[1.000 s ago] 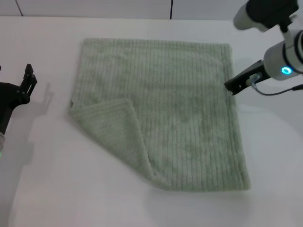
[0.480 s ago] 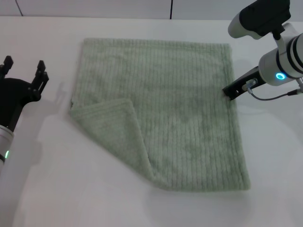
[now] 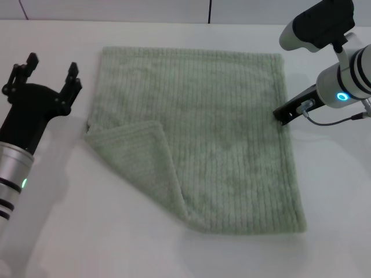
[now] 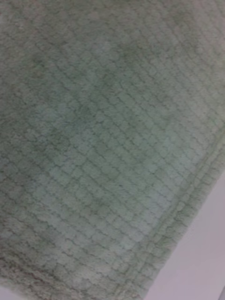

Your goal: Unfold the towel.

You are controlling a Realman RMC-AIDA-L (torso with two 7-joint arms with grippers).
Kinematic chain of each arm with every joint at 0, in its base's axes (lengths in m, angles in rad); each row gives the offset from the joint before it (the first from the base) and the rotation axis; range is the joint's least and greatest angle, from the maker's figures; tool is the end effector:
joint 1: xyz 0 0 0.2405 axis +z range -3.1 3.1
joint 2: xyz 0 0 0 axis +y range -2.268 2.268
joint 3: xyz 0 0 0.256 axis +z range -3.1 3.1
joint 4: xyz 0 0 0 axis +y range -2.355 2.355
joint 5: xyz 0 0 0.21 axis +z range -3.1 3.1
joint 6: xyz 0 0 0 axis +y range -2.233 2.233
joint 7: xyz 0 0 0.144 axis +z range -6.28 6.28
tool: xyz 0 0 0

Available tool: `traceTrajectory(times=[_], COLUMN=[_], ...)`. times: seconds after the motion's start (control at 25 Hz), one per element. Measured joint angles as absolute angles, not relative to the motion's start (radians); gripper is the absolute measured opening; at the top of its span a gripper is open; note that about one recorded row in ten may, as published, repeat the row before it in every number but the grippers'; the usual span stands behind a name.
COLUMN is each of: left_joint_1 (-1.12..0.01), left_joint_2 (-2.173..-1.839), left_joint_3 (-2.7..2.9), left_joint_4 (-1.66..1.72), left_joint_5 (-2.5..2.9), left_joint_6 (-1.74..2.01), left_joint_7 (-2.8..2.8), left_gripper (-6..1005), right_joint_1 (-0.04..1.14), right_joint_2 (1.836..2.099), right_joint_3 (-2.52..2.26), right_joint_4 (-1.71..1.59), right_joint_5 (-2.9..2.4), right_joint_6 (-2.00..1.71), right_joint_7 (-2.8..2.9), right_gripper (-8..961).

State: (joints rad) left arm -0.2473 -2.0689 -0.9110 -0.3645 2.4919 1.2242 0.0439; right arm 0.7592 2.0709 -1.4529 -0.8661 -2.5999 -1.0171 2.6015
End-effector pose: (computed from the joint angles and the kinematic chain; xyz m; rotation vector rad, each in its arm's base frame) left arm -0.3169 0.2891 -0.0261 -1.6461 -0.3692 -0.6822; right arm 0.2086 0.4131 -0.0489 -2.4077 0.9131 -0.3771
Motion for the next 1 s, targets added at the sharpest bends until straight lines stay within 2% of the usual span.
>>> traceTrajectory(times=[0.24,0.4,0.44,0.56,0.64,0.72,0.84,0.92,0.96,1.0], left_joint_1=[-0.201,-0.125,-0.086,-0.025,0.004,0.001,-0.012,-0.033,-0.046,-0.046], left_joint_2=[-2.040,-1.969,-1.947,-1.932,-1.942,-1.969,-1.979,-2.006,-2.044,-2.044], left_joint_3=[-0.893,-0.911,-0.930,-0.996,-1.053,-1.127,-1.138,-1.154,-1.180,-1.180], left_joint_4=[-0.533,-0.835,-0.976,-1.218,-1.373,-1.595,-1.644,-1.703,-1.735,-1.735], left_joint_5=[2.578,2.681,2.713,2.765,2.802,2.841,2.844,2.846,2.847,2.847], left_joint_6=[1.190,0.917,0.748,0.440,0.194,-0.286,-0.409,-0.594,-0.710,-0.710], left_joint_7=[0.033,0.051,0.074,0.101,0.105,0.136,0.171,0.249,0.328,0.328], left_gripper=[756,755,755,755,754,754,753,753,752,752], right_joint_1=[0.761,0.761,0.761,0.761,0.761,0.761,0.760,0.759,0.759,0.759], right_joint_2=[2.071,2.071,2.071,2.071,2.071,2.071,2.071,2.071,2.071,2.071], right_joint_3=[-1.453,-1.453,-1.453,-1.453,-1.453,-1.453,-1.453,-1.453,-1.453,-1.453], right_joint_4=[-0.858,-0.858,-0.858,-0.858,-0.858,-0.858,-0.858,-0.857,-0.858,-0.858], right_joint_5=[-2.600,-2.600,-2.600,-2.600,-2.600,-2.600,-2.600,-2.600,-2.600,-2.600], right_joint_6=[-1.015,-1.015,-1.015,-1.016,-1.015,-1.015,-1.015,-1.015,-1.015,-1.015], right_joint_7=[2.602,2.602,2.602,2.602,2.602,2.602,2.602,2.602,2.602,2.602], right_gripper=[-1,-1,-1,-1,-1,-1,-1,-1,-1,-1])
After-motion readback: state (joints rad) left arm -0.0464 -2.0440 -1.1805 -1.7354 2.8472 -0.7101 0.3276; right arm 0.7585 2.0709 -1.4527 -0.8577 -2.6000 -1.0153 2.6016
